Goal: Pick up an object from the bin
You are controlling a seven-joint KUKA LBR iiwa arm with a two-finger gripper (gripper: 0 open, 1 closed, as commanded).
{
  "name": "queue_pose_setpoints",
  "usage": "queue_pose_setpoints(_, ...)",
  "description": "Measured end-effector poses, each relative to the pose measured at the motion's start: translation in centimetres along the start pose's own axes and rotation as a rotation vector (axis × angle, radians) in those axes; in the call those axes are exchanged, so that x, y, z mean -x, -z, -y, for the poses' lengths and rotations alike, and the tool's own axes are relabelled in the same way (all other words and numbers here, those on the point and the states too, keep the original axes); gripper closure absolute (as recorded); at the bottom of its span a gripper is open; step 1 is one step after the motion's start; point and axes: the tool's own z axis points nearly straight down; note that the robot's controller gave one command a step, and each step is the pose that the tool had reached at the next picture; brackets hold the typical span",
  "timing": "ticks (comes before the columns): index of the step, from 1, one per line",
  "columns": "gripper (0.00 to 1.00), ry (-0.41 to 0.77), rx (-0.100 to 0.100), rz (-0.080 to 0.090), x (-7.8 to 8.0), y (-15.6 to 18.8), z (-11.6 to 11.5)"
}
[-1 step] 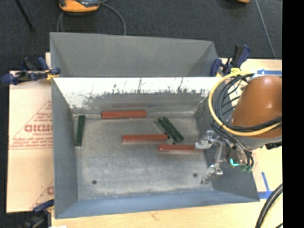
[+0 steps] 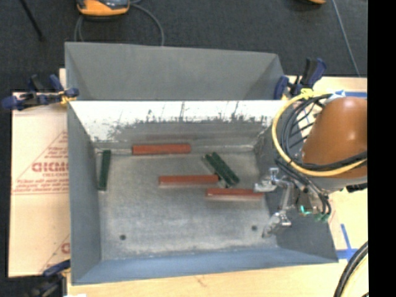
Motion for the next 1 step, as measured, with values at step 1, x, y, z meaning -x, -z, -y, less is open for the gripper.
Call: queue_pose_setpoints(1,0.00,-0.097,0.000,0.005,2.23,-3.16,0.15)
